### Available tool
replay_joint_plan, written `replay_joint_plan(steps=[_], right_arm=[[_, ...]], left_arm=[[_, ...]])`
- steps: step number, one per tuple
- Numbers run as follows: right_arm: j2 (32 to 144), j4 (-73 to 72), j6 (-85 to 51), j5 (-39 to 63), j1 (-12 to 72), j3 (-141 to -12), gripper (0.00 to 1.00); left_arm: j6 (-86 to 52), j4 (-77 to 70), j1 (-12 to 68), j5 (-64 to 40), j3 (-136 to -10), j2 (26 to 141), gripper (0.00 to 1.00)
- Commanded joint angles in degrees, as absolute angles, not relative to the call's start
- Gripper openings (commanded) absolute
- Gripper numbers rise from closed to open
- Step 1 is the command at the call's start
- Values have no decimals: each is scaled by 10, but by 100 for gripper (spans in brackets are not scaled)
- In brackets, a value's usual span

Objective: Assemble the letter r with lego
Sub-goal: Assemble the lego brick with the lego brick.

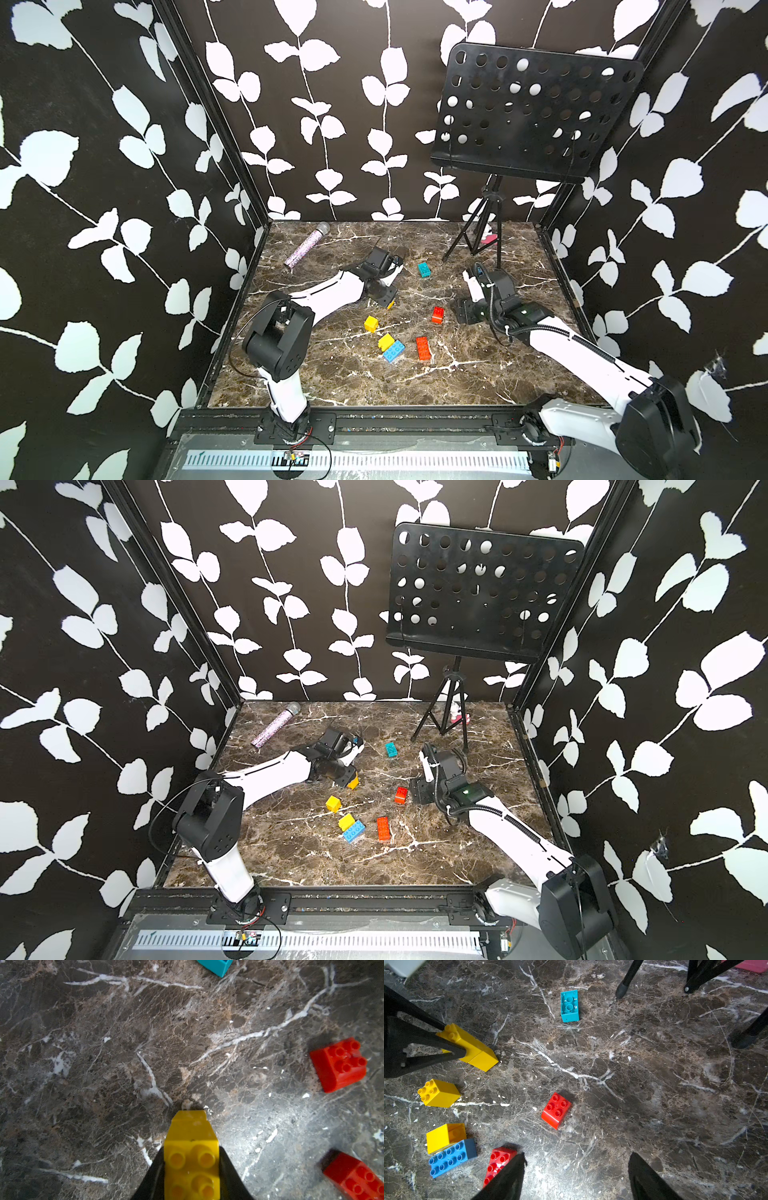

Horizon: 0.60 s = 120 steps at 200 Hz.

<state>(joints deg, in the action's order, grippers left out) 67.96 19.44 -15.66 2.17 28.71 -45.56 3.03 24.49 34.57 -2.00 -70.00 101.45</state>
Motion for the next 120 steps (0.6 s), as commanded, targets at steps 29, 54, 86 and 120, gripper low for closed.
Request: replay_joint_plan(steps=[29, 54, 86, 120], right_arm=[[679, 213, -149, 25, 284, -469, 77], [680, 216, -149, 27, 285, -471, 77], [679, 219, -147, 26, 284, -472, 77], [674, 215, -148, 30, 284, -469, 78]], left_arm=[[3, 271, 342, -52, -641, 1047, 5], [-12, 255, 343, -57, -620, 1047, 5], [-21, 241, 343, -60, -606, 1044, 4], [-21, 250, 343, -55, -613, 1031, 25]])
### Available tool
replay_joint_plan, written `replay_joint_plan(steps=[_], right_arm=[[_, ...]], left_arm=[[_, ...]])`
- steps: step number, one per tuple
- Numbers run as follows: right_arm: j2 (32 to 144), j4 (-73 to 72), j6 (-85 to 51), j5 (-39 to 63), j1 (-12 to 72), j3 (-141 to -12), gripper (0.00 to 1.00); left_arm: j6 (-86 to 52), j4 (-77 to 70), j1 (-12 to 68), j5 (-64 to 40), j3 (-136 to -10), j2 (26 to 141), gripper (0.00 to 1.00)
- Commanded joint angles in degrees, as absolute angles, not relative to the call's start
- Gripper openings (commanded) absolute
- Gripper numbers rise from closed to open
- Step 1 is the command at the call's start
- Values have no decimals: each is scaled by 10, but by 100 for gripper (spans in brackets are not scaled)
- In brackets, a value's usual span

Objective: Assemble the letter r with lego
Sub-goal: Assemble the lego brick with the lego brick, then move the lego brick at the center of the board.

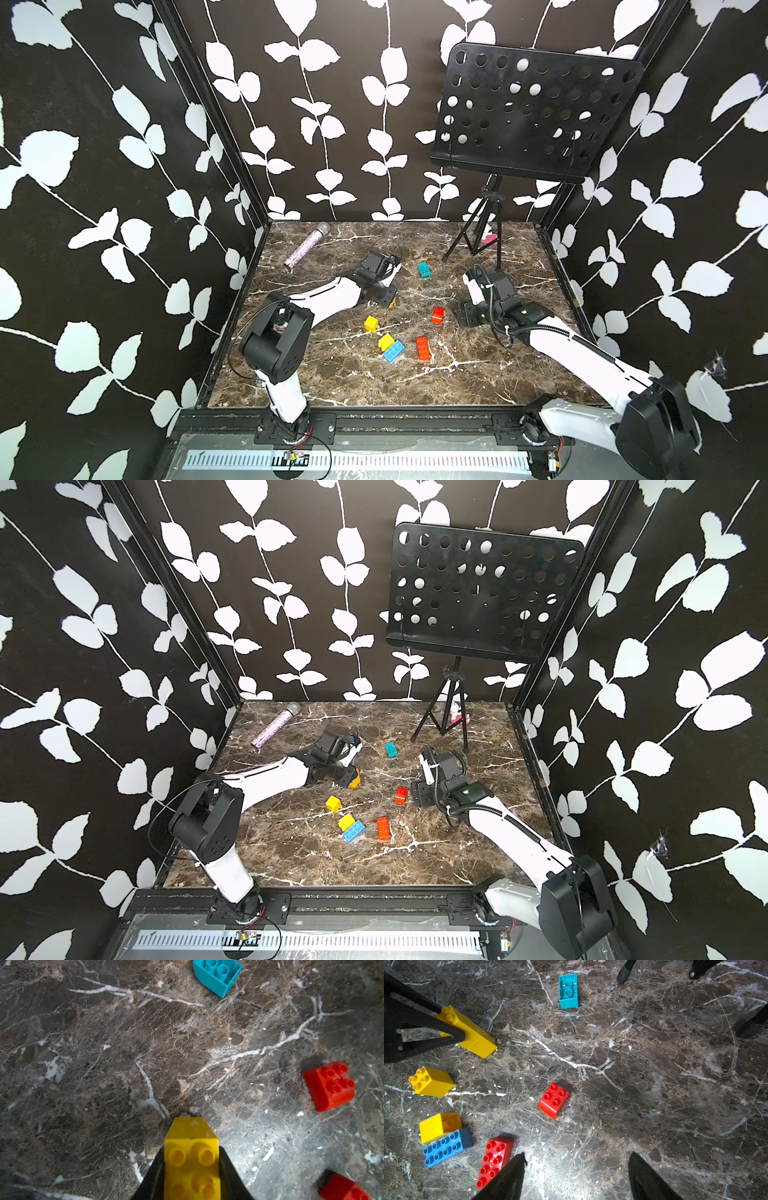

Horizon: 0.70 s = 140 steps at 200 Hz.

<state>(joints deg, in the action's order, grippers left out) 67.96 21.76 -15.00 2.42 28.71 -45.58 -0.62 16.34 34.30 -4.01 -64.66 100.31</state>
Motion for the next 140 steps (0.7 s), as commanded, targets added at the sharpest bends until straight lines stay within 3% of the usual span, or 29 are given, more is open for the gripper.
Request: replay_joint_plan(steps=[1, 28, 43, 53, 78, 116, 140], right_arm=[[674, 214, -148, 31, 284, -469, 78], [667, 204, -150, 44, 285, -471, 78], [665, 200, -151, 54, 285, -473, 79], [664, 199, -151, 61, 285, -474, 79], [664, 205, -152, 78, 285, -471, 79], [675, 205, -183, 93, 286, -441, 76], [691, 189, -207, 130, 292, -425, 64]], left_arm=[[-21, 251, 344, -55, -614, 1030, 27], [-32, 234, 344, -67, -620, 979, 55], [-37, 226, 344, -69, -630, 950, 66], [-35, 224, 344, -67, -640, 936, 79], [-42, 231, 344, -52, -662, 909, 94], [-86, 190, 344, -1, -628, 782, 99], [-130, 147, 343, 67, -570, 666, 99]])
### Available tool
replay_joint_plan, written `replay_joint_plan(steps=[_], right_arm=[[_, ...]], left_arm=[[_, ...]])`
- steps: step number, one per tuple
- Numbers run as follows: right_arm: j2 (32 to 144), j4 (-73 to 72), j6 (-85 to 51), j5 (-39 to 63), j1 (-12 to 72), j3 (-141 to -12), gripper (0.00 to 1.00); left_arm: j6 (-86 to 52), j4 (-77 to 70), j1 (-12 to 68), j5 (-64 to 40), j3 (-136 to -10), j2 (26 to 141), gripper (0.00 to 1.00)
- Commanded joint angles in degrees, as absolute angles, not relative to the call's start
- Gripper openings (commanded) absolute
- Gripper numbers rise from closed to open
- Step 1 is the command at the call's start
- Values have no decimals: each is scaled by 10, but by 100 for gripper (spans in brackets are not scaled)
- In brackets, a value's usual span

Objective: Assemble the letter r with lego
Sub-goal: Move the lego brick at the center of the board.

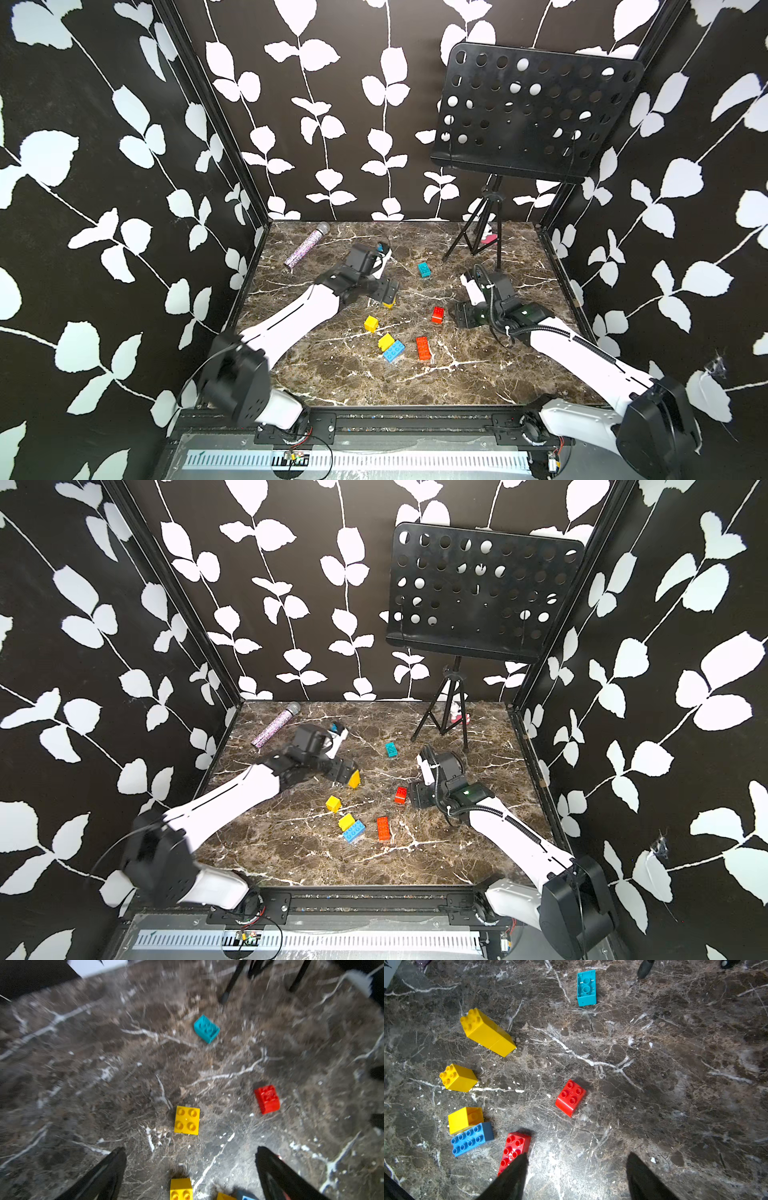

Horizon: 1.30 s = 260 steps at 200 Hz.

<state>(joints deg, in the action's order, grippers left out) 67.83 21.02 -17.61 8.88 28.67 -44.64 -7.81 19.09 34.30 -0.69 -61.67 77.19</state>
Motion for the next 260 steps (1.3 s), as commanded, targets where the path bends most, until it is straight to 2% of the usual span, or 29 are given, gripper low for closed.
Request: replay_joint_plan(steps=[1, 40, 56, 74, 110, 153, 194, 222, 260], right_arm=[[691, 186, -210, 133, 294, -424, 64], [702, 161, -231, 129, 359, -404, 61], [717, 167, -249, 73, 363, -407, 60], [743, 164, -273, 20, 351, -420, 58], [848, 165, -271, 50, 337, -499, 53], [911, 167, -288, 39, 337, -545, 60], [971, 161, -307, 38, 337, -565, 58], [996, 154, -316, 33, 337, -571, 55], [989, 149, -323, 26, 337, -557, 45]], left_arm=[[-132, 145, 343, 69, -569, 662, 99], [-153, 90, 343, 61, -494, 549, 99], [-168, 83, 343, 52, -480, 532, 99], [-177, 81, 343, 58, -463, 525, 99], [-190, 92, 342, 32, -444, 526, 98], [-199, 109, 343, 32, -431, 524, 97], [-213, 113, 342, 24, -425, 519, 94], [-211, 115, 343, 25, -425, 516, 91], [-211, 114, 343, 26, -428, 523, 87]])
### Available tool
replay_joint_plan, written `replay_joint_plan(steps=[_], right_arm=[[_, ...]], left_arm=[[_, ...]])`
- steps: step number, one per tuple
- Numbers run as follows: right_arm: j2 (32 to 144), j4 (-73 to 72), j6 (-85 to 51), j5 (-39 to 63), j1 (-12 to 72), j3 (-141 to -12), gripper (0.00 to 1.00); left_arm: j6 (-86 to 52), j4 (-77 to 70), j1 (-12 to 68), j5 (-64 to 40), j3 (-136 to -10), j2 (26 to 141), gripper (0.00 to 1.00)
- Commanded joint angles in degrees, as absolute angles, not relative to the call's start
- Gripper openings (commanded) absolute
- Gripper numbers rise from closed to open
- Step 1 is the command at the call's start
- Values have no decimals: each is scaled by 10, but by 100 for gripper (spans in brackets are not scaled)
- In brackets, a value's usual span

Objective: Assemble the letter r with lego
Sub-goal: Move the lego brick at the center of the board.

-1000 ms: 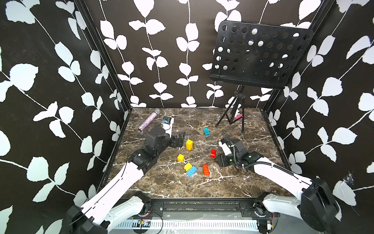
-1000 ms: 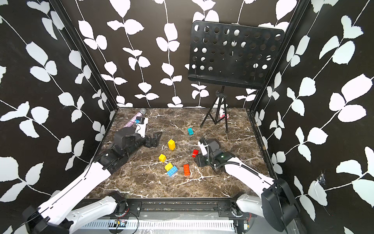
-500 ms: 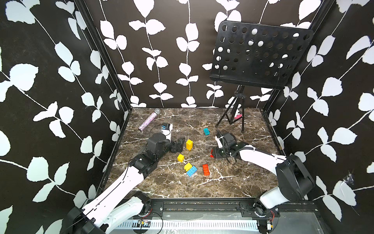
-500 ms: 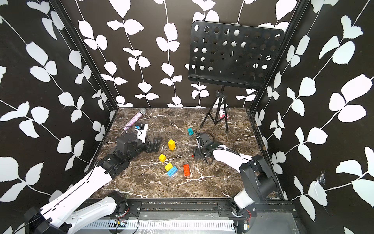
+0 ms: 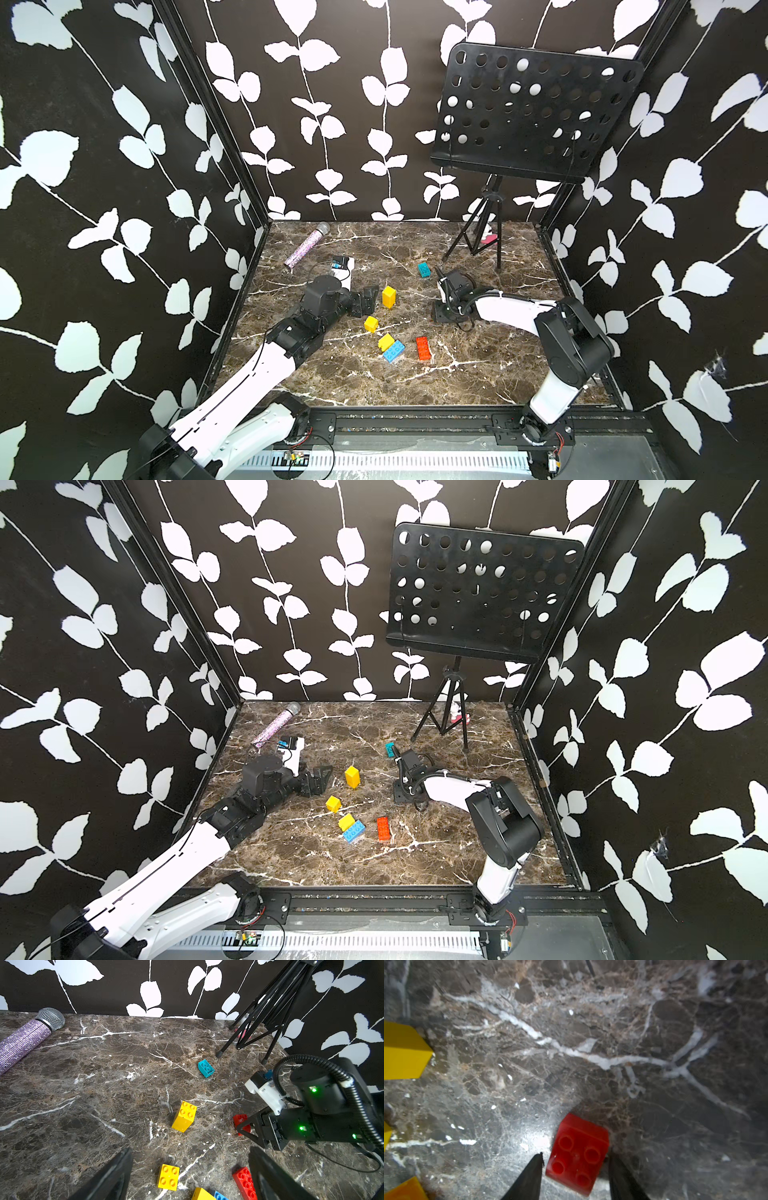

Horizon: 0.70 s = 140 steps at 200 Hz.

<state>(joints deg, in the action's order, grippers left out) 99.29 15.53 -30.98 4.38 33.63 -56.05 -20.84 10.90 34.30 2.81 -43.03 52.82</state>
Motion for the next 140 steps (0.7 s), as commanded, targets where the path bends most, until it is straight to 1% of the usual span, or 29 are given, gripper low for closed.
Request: replay_joint_plan(steps=[1, 21, 42, 87, 108, 140], right_arm=[[988, 149, -323, 25, 337, -556, 45], [963, 149, -326, 16, 340, -531, 38], [929, 160, -332, 13, 346, -503, 36], [849, 189, -360, 6, 395, -450, 35], [838, 187, -378, 3, 406, -426, 36], [842, 177, -383, -3, 407, -409, 38]], left_arm=[[-211, 114, 343, 26, -428, 523, 87], [-212, 113, 343, 24, -430, 532, 86], [-213, 110, 343, 21, -433, 542, 86], [-228, 98, 343, 25, -439, 556, 87], [-234, 82, 343, 18, -435, 552, 87], [-234, 69, 343, 20, -429, 536, 89]])
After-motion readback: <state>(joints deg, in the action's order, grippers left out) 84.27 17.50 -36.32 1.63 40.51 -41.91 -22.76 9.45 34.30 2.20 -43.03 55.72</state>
